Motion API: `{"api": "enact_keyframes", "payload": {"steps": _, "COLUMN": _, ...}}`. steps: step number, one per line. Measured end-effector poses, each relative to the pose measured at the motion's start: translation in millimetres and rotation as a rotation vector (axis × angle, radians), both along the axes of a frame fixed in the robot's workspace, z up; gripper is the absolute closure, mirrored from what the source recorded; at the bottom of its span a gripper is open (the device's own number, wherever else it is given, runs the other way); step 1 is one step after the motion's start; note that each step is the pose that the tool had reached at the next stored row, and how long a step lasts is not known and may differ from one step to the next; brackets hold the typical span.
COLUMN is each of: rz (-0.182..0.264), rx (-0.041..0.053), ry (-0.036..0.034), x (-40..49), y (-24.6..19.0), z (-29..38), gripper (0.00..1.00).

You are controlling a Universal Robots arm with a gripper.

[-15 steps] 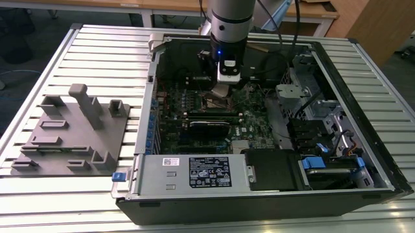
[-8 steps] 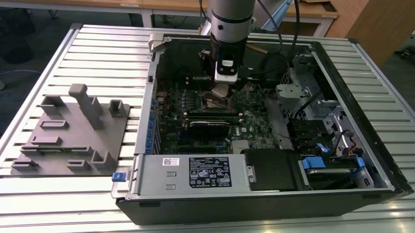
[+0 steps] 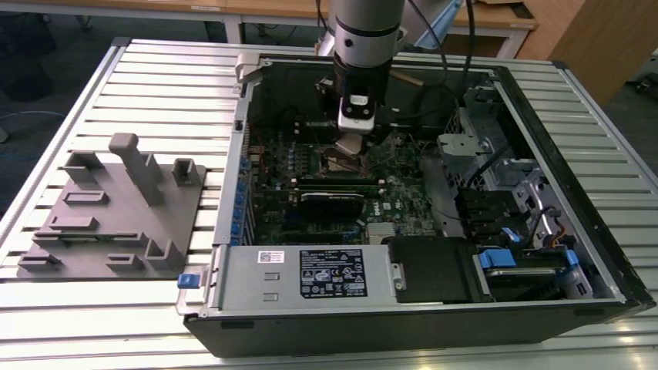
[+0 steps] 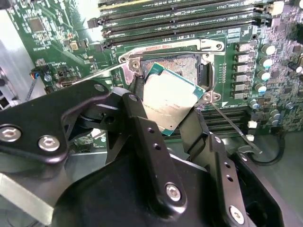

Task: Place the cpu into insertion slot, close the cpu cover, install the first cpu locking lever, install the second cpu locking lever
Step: 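Place the cpu into insertion slot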

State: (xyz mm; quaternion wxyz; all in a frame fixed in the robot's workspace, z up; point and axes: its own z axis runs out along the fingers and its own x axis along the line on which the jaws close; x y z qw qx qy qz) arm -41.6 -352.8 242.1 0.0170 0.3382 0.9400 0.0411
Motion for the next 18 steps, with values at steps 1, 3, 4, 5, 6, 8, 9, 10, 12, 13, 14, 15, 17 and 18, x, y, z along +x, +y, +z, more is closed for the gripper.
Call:
{"api": "enact_keyframes", "payload": {"steps": 1, "rz": -0.016, "rx": 0.0, "ry": 0.0, "x": 0.0, "y": 0.0, "z": 0.0, "gripper": 0.46}}
{"api": "enact_keyframes", "payload": {"steps": 3, "rz": -0.053, "rx": 0.0001, "ry": 0.0, "x": 0.0, "y": 0.0, "z": 0.0, "gripper": 0.46}}
{"api": "enact_keyframes", "payload": {"steps": 4, "rz": -0.071, "rx": 0.0, "ry": 0.0, "x": 0.0, "y": 0.0, "z": 0.0, "gripper": 0.46}}
{"api": "enact_keyframes", "payload": {"steps": 5, "rz": -0.089, "rx": 0.0, "ry": 0.0, "x": 0.0, "y": 0.0, "z": 0.0, "gripper": 0.46}}
{"api": "enact_keyframes", "payload": {"steps": 6, "rz": -0.107, "rx": 0.0, "ry": 0.0, "x": 0.0, "y": 0.0, "z": 0.0, "gripper": 0.46}}
{"api": "enact_keyframes", "payload": {"steps": 8, "rz": -0.143, "rx": 0.0, "ry": 0.0, "x": 0.0, "y": 0.0, "z": 0.0, "gripper": 0.46}}
{"api": "enact_keyframes", "payload": {"steps": 9, "rz": -0.162, "rx": 0.0, "ry": -0.0001, "x": 0.0, "y": 0.0, "z": 0.0, "gripper": 0.46}}
{"api": "enact_keyframes", "payload": {"steps": 10, "rz": -0.18, "rx": 0.0, "ry": 0.0, "x": 0.0, "y": 0.0, "z": 0.0, "gripper": 0.46}}
{"api": "enact_keyframes", "payload": {"steps": 12, "rz": -0.216, "rx": 0.0, "ry": 0.0, "x": 0.0, "y": 0.0, "z": 0.0, "gripper": 0.46}}
{"api": "enact_keyframes", "payload": {"steps": 13, "rz": -0.234, "rx": 0.0, "ry": -0.0001, "x": 0.0, "y": 0.0, "z": 0.0, "gripper": 0.46}}
{"api": "enact_keyframes", "payload": {"steps": 14, "rz": -0.252, "rx": 0.0, "ry": 0.0, "x": 0.0, "y": 0.0, "z": 0.0, "gripper": 0.46}}
{"api": "enact_keyframes", "payload": {"steps": 15, "rz": -0.27, "rx": 0.0, "ry": 0.0, "x": 0.0, "y": 0.0, "z": 0.0, "gripper": 0.46}}
{"api": "enact_keyframes", "payload": {"steps": 17, "rz": -0.308, "rx": 0.0, "ry": 0.0, "x": 0.0, "y": 0.0, "z": 0.0, "gripper": 0.46}}
{"api": "enact_keyframes", "payload": {"steps": 18, "rz": -0.326, "rx": 0.0, "ry": 0.0, "x": 0.0, "y": 0.0, "z": 0.0, "gripper": 0.46}}
